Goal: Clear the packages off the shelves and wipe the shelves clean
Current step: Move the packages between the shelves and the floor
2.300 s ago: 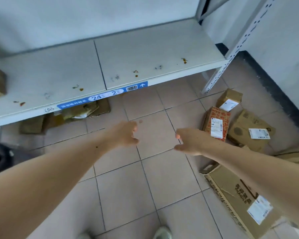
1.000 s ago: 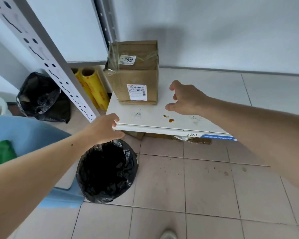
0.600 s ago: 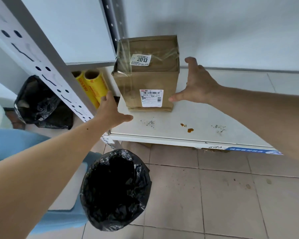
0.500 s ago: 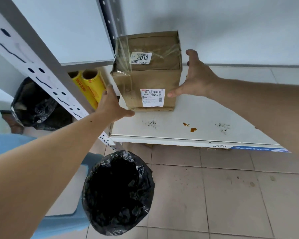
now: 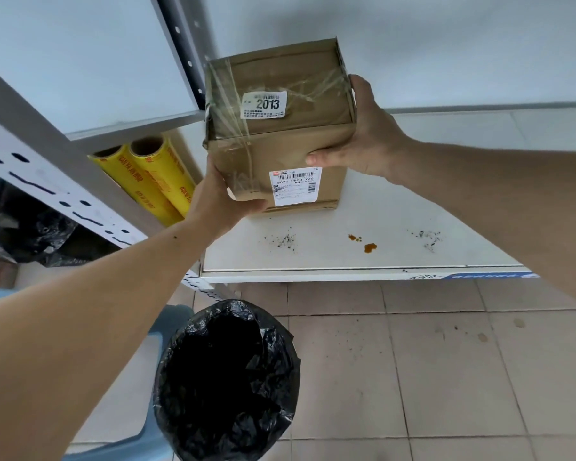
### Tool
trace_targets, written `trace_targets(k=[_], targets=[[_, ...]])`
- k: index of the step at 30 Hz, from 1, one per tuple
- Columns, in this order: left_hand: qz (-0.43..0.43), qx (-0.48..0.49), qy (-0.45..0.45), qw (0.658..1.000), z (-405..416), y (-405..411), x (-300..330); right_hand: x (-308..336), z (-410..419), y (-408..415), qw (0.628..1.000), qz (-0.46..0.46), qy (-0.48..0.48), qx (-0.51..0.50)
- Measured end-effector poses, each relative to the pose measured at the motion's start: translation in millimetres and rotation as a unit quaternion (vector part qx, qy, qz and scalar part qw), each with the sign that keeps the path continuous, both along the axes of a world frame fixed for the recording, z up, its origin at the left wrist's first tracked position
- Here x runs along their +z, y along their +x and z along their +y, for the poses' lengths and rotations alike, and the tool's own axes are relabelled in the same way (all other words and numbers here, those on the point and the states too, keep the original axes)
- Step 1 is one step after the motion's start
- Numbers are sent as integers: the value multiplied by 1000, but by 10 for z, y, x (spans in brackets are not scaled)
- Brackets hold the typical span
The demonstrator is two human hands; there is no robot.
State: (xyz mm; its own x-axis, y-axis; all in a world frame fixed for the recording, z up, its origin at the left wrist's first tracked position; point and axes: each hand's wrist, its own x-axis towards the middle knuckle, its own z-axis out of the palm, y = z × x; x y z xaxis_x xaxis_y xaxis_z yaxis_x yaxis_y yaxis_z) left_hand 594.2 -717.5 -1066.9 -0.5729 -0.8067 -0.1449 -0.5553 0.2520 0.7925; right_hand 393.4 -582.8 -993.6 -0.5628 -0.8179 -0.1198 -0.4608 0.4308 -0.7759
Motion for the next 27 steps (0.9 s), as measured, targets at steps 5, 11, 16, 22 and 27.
trace_targets(k=[5,11,16,22,27], targets=[[7,-5,-17,1000,161,-93,59,26,261,-71,999,9,-19,-26],[8,-34,-38,999,440,-268,194,93,750,-78,996,-4,-30,-89],[7,-108,-54,993,744,-516,316,185,1326,-108,986,8,-43,-159],[20,-207,-62,976,1389,-956,400,238,2216,-210,968,-1,-47,-247],[25,-289,-70,954,2113,-1382,424,264,3125,-303,945,-18,-49,-322]])
